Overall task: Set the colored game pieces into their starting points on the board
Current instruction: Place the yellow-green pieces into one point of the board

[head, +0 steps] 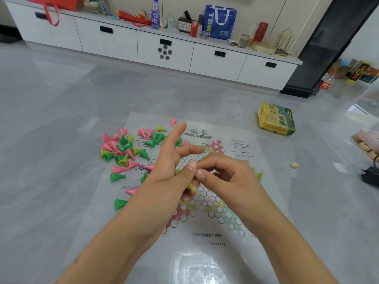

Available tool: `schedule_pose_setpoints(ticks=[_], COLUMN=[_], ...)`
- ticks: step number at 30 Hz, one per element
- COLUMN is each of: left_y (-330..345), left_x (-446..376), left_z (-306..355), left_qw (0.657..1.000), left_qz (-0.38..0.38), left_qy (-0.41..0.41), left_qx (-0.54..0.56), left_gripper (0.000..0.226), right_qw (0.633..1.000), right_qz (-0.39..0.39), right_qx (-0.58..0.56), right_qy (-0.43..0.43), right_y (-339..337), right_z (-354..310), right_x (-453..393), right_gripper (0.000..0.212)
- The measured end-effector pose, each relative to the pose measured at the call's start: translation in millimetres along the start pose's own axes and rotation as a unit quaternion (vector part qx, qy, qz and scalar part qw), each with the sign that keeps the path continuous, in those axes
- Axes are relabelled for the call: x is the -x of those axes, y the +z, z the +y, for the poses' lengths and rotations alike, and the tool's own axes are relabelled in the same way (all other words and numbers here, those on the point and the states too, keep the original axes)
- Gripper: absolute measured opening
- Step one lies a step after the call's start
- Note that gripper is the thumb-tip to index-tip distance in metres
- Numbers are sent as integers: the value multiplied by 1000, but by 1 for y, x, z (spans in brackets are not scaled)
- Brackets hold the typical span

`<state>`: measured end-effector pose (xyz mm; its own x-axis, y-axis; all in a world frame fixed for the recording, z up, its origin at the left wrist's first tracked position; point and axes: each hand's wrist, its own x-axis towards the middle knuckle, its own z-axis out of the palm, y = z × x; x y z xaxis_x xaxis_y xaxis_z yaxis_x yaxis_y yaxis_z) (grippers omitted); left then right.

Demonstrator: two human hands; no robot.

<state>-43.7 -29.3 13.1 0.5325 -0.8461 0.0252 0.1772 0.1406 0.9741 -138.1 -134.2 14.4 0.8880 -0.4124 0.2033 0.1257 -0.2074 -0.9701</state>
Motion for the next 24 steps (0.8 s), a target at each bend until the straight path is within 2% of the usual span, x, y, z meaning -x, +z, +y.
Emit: schedule_pose_setpoints(ticks=[6, 11, 14, 18, 21, 22, 24], left_y=[3, 2, 0, -14, -31, -39, -59], left_x=[-2, -4, -3, -10, -20, -21, -23], left_z=[0, -6, -6, -8, -9, -9, -11], left_qw=[1000, 993, 986, 973, 927, 897, 812], left_qz=[21, 24, 22, 103, 191, 213, 240], left_qy=[-18, -64, -80, -105, -64, -50, -26], left_qx=[-12, -94, -147, -178, -315, -384, -531], left_gripper=[50, 50, 36, 30, 24, 21, 19], right_qw=[1000, 992, 984, 973, 974, 975, 976], right_qz=[27, 100, 157, 212, 207, 203, 199], right_qx=[-1, 57, 61, 61, 42, 33, 11], right_qy=[12, 47, 62, 75, 84, 85, 87], right_y=[2, -11, -23, -34, -32, -31, -30], right_z=[0, 2, 2, 9, 12, 13, 11], right_x=[1, 1, 2, 5, 7, 7, 8], right_gripper=[8, 12, 10, 11, 11, 12, 12])
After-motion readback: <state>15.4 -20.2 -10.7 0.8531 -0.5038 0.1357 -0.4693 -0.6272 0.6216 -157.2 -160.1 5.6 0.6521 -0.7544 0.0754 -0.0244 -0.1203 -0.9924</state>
